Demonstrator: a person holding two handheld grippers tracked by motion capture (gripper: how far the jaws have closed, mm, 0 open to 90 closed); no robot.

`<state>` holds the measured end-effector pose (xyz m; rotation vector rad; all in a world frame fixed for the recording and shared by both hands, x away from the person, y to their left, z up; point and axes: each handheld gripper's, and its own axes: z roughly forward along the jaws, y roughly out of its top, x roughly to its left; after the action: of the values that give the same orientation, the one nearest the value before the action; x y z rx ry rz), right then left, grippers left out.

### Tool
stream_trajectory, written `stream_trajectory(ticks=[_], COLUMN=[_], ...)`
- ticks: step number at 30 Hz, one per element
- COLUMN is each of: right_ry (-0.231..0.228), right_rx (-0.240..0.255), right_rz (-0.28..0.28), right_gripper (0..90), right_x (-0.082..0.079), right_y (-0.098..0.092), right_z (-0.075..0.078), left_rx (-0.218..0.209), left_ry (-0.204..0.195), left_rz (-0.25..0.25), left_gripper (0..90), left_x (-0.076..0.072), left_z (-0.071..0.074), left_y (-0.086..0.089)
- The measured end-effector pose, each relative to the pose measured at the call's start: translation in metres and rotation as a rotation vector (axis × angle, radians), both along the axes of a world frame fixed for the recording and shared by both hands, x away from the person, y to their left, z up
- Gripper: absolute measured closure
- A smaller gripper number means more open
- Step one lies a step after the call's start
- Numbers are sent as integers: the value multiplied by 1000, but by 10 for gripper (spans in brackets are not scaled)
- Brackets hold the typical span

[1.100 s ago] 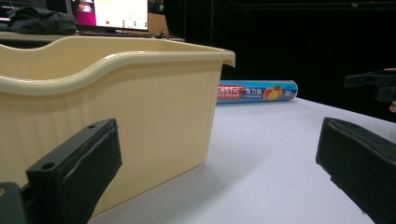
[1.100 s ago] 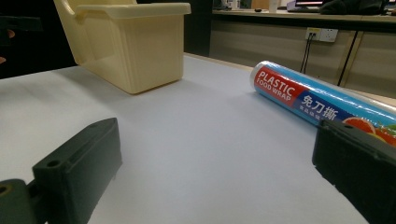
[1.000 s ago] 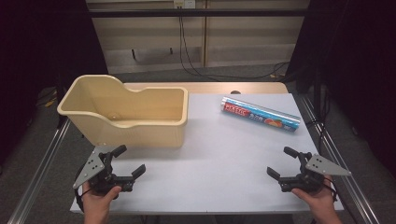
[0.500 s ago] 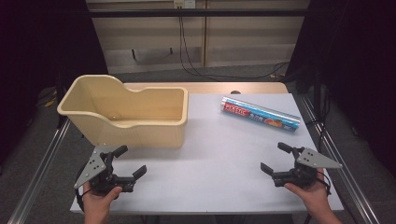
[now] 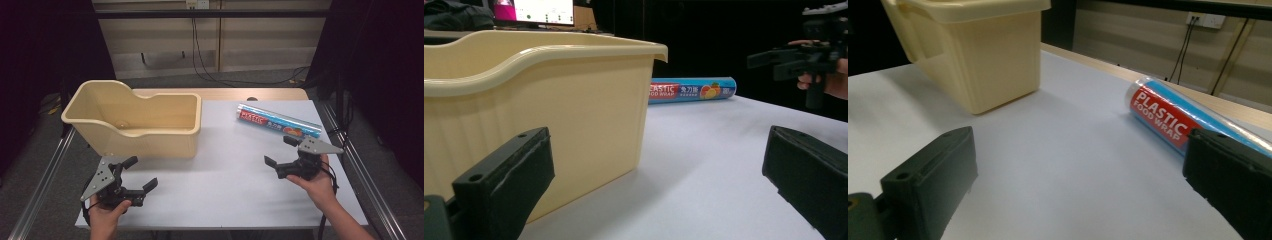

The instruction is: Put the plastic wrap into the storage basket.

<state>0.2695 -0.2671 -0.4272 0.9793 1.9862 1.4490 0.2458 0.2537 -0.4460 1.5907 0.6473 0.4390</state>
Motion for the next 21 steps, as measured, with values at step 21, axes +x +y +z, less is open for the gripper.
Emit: stream_trajectory(ticks=[21], right_ry=[125], right_rx=[-104], right_rz=[-73], right_gripper=[12], right_x=[89], right_y=[-7], right_z=[13], left_rx=[7], left_ry=[13], left_rz=[-16], left_gripper=[0], left_x=[2], left_z=[-2], left_y=[-1])
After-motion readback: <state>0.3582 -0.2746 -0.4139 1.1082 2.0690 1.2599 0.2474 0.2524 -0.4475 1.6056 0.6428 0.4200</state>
